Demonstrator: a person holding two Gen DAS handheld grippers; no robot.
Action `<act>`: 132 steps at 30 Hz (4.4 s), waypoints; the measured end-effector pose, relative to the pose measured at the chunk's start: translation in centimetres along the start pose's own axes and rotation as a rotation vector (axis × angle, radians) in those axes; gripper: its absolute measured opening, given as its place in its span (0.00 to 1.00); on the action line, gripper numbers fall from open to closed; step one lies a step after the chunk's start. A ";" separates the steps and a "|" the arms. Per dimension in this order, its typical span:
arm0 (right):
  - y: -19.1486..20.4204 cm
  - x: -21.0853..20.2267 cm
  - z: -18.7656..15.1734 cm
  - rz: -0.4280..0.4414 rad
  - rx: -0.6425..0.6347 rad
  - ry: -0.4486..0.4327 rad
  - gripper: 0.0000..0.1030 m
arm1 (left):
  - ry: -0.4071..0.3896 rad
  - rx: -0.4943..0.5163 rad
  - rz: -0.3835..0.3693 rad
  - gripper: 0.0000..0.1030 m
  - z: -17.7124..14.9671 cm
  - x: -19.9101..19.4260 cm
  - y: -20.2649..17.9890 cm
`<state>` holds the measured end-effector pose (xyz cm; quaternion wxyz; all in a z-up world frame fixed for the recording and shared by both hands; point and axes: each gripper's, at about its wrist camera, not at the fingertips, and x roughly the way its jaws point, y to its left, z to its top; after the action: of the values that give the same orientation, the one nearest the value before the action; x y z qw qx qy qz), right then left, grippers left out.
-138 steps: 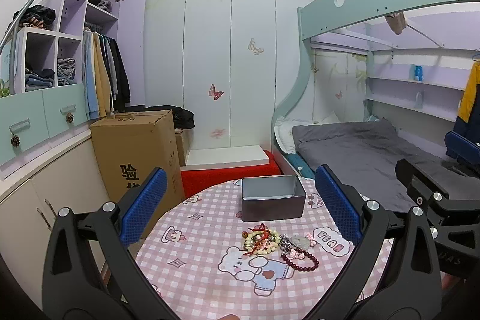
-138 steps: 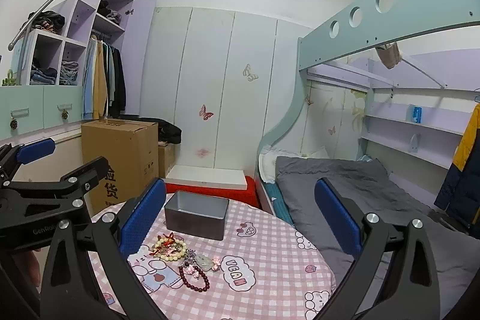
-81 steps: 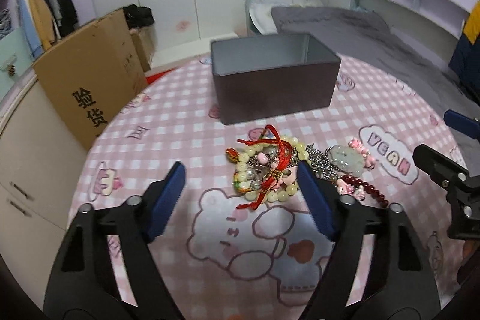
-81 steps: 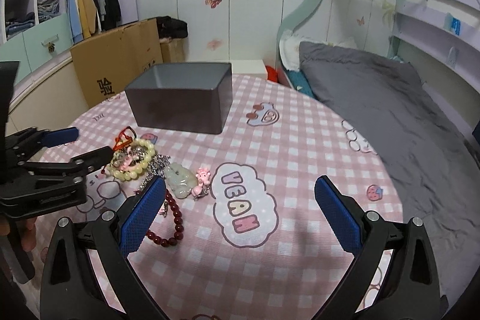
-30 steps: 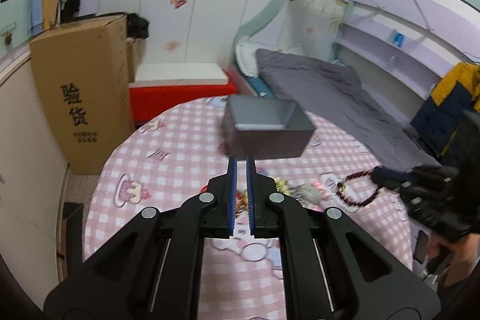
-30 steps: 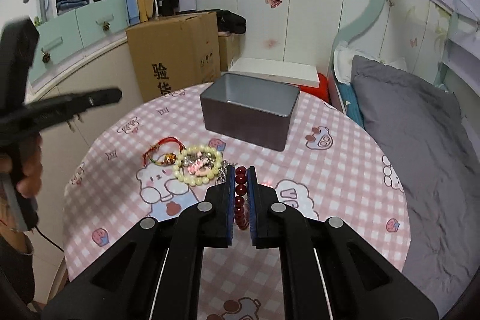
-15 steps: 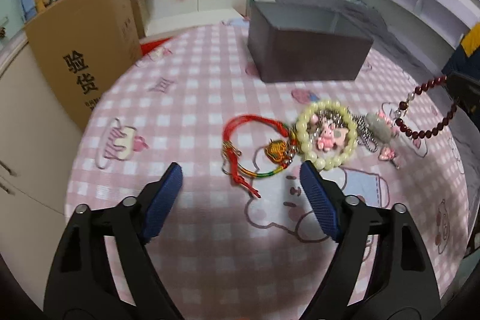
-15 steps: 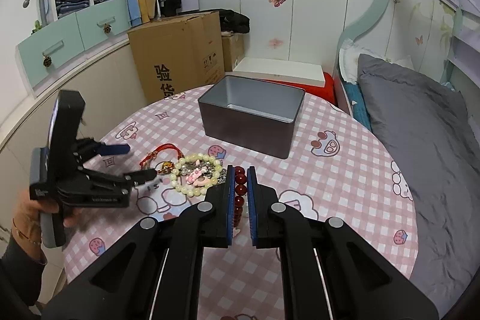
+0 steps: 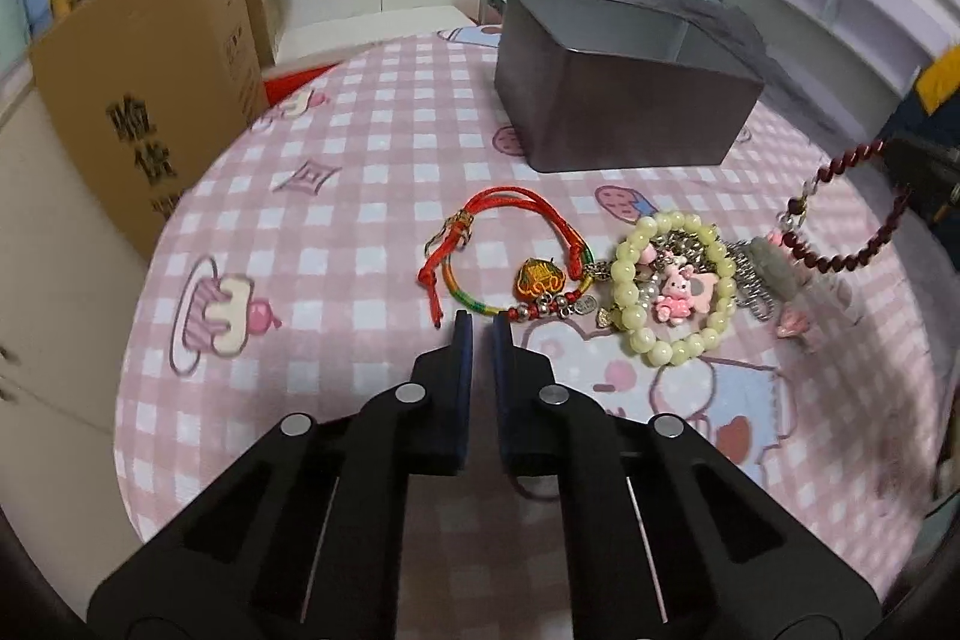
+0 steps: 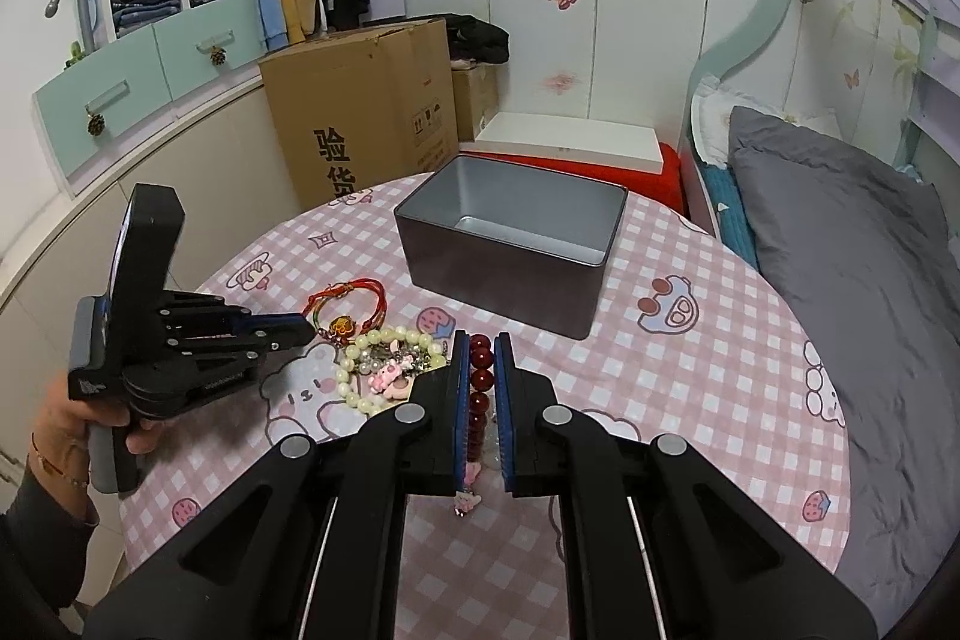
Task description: Organize jewelry
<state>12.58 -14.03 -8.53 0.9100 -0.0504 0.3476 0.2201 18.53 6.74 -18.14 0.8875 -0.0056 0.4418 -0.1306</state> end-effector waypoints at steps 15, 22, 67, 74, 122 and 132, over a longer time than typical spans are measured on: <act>-0.4 0.7 0.3 0.006 -0.002 0.004 0.06 | -0.014 -0.079 0.059 0.52 2.7 2.0 1.5; -0.8 1.3 1.0 0.006 -0.011 -0.001 0.06 | -0.029 -0.034 0.072 0.04 3.3 2.2 1.3; -5.7 7.9 6.2 0.057 0.091 -0.019 0.08 | -0.078 0.030 -0.191 0.08 14.3 3.6 -4.5; -6.3 6.4 5.6 0.056 0.122 -0.036 0.08 | -0.110 0.014 -0.200 0.69 13.4 2.3 -4.4; 0.3 3.8 -6.6 -0.019 0.040 0.174 0.32 | -0.031 0.139 -0.161 0.09 -0.5 -0.8 -6.9; 1.8 4.7 -6.7 -0.049 -0.063 0.197 0.12 | -0.095 0.097 -0.245 0.09 0.8 -4.0 -5.9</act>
<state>10.85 -12.32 -16.53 0.8746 -0.1088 0.4270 0.2024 15.55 1.89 -13.80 0.8840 -0.0224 0.3887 -0.2588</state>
